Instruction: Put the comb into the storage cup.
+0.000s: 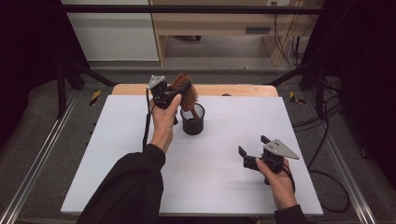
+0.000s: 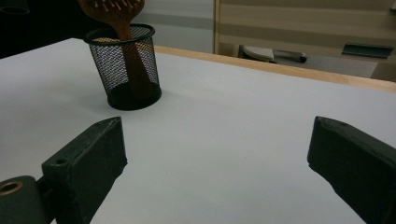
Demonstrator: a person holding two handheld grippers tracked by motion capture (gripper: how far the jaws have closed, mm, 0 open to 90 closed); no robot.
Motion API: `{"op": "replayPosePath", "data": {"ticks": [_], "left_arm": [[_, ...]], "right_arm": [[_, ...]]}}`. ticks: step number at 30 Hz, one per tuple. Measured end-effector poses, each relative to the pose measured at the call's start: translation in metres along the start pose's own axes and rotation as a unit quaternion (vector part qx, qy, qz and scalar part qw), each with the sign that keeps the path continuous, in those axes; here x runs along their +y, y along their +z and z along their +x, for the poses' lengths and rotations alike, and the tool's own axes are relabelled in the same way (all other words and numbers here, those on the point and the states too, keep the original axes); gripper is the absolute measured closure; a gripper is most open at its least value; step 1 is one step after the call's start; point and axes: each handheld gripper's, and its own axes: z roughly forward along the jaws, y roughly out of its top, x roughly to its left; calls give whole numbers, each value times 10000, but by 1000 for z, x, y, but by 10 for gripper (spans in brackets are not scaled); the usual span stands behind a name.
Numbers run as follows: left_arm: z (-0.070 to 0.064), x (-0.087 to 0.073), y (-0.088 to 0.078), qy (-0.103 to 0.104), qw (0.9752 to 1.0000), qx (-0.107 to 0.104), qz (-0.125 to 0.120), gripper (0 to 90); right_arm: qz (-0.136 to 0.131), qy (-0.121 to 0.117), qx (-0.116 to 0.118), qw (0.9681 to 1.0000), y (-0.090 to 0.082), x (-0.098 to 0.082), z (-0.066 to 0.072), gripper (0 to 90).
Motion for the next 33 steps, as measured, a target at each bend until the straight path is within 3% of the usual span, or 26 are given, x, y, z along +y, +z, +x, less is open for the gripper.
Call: {"op": "replayPosePath", "data": {"ticks": [8, 16, 33], "left_arm": [[5, -1, -2, -90, 10000, -1, -43, 494], [10, -1, -1, -43, 10000, 11, -1, 489], [22, 3, -3, 5, 9997, -9, 240, 471]], "right_arm": [[-9, 53, -17, 10000, -1, 0, -1, 47], [14, 47, -5, 10000, 0, -1, -1, 47], [-5, 46, -18, 10000, 0, 0, -1, 47]]}}
